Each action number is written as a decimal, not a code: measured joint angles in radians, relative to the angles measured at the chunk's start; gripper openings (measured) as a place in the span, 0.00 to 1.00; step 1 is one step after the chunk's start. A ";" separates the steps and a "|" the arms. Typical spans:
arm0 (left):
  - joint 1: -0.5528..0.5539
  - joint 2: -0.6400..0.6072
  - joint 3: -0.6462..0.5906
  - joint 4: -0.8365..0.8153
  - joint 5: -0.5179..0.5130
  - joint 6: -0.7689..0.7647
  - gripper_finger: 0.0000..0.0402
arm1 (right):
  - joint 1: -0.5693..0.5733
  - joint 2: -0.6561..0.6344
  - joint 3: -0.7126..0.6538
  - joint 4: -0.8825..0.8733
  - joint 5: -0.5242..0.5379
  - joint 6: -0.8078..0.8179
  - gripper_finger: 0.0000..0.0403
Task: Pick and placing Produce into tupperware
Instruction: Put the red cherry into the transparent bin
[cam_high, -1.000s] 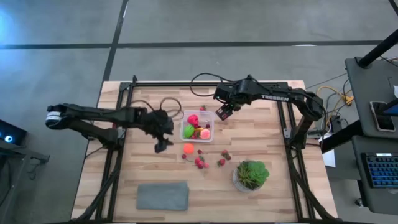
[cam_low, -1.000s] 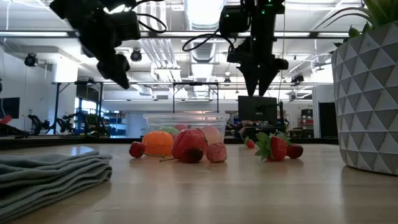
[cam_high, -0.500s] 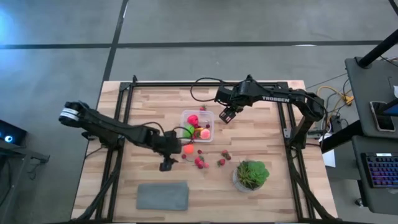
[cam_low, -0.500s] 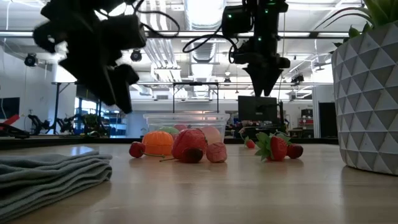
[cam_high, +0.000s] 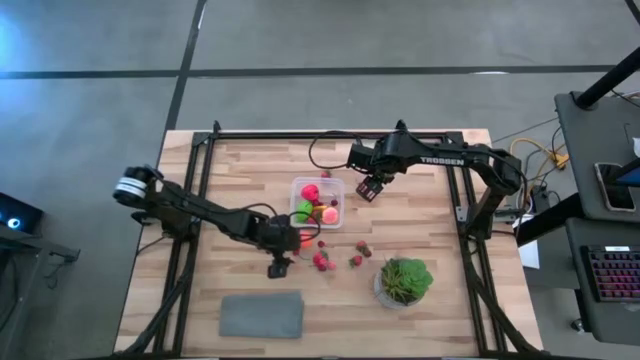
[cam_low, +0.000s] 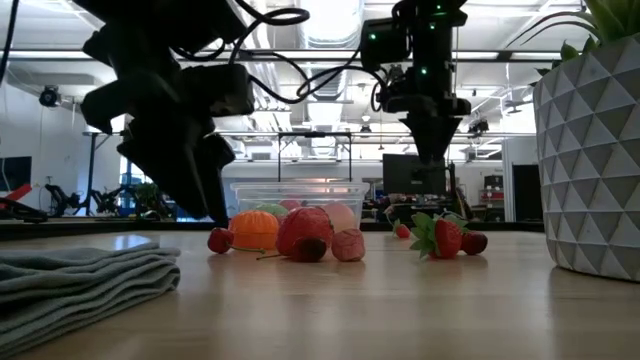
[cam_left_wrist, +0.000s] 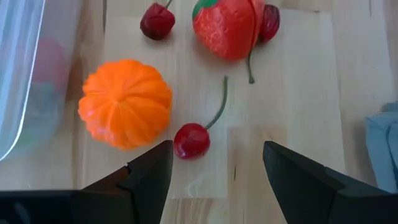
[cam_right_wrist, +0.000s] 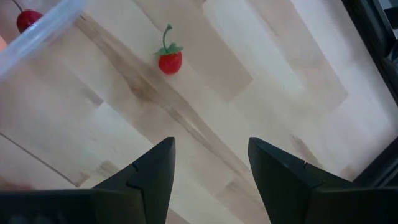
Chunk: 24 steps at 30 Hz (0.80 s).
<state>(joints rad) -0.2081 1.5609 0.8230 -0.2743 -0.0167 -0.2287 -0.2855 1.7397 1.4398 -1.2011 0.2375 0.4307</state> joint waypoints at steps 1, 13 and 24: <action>0.000 0.005 0.000 0.007 -0.001 0.000 0.59 | 0.000 0.000 -0.001 -0.001 0.000 -0.005 0.49; 0.000 0.029 -0.012 0.034 -0.026 0.000 0.59 | 0.000 -0.013 -0.003 0.005 0.007 -0.031 0.49; 0.000 0.048 -0.011 0.078 -0.044 0.000 0.59 | 0.000 -0.016 -0.003 0.009 0.030 -0.031 0.49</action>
<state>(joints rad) -0.2077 1.6092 0.8120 -0.1962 -0.0605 -0.2287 -0.2859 1.7237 1.4364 -1.1923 0.2672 0.3992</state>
